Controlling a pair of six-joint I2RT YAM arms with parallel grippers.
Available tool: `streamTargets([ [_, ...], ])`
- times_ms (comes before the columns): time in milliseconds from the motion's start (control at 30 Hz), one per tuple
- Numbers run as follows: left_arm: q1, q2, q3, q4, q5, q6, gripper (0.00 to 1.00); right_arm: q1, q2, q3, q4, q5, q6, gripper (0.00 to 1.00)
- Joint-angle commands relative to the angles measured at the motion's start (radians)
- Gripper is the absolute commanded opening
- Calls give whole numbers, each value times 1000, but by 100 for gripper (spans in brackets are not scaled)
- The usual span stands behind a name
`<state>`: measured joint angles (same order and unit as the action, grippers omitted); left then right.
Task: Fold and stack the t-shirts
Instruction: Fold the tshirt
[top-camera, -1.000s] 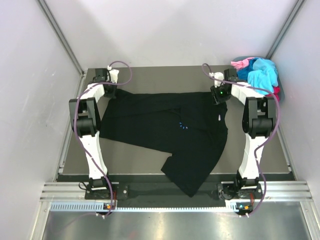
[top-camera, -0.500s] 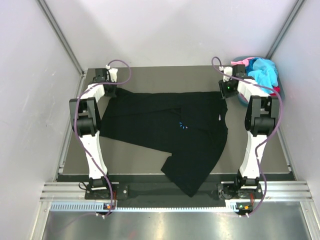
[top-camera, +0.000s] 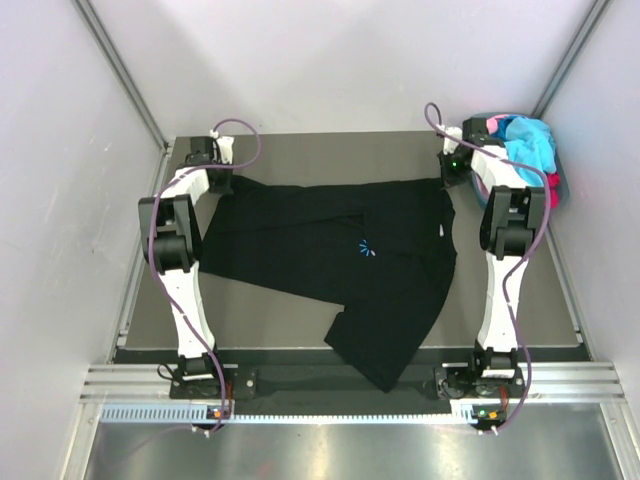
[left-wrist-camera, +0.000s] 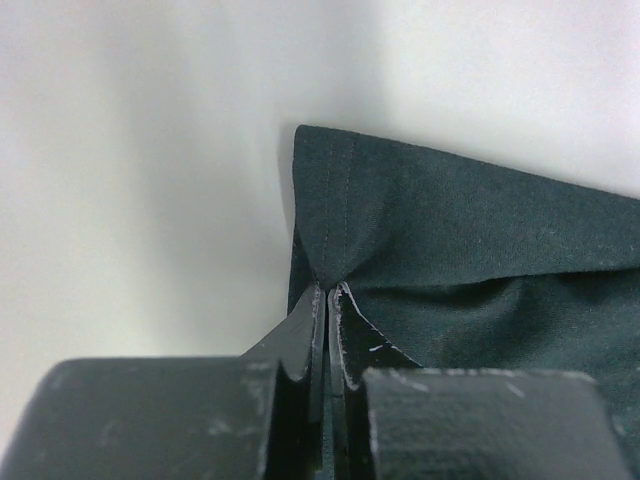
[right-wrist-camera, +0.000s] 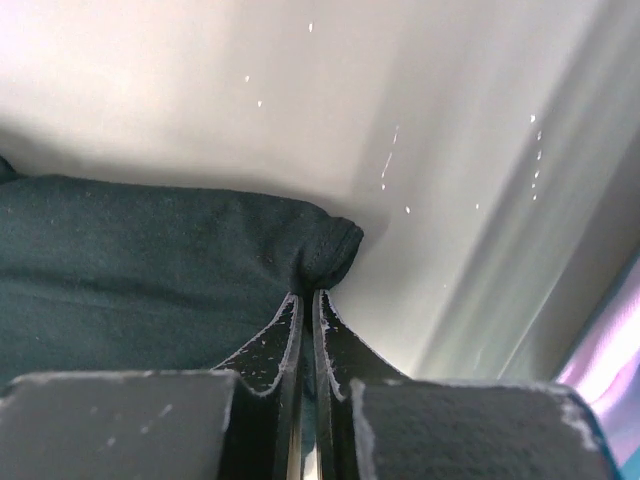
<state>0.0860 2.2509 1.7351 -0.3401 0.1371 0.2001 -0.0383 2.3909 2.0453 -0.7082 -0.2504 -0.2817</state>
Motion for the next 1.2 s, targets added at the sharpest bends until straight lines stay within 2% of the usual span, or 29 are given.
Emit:
streamTargets([
  [0,15,39,14,47,-13,-30,0,-8,59,65,-2,-7,16,0],
  [133,20,71,70,47,-13,-31,0,-8,91,159,27,14,25,0],
  [233,18,120,182,17,2,-48,0,-8,111,200,62,7,30,0],
  [467,20,214,328,-17,-5,-73,0,9,122,230,200,5,36,0],
  [733,18,217,334,-22,4,-71,0,60,209,386,312,66,12,0],
  [1067,17,181,284,42,-21,-116,0,100,255,431,424,135,-30,0],
  [1133,15,161,284,47,-39,-108,2,98,226,394,435,154,-28,9],
  [1167,12,153,284,47,-51,-107,10,97,206,368,446,166,-33,16],
])
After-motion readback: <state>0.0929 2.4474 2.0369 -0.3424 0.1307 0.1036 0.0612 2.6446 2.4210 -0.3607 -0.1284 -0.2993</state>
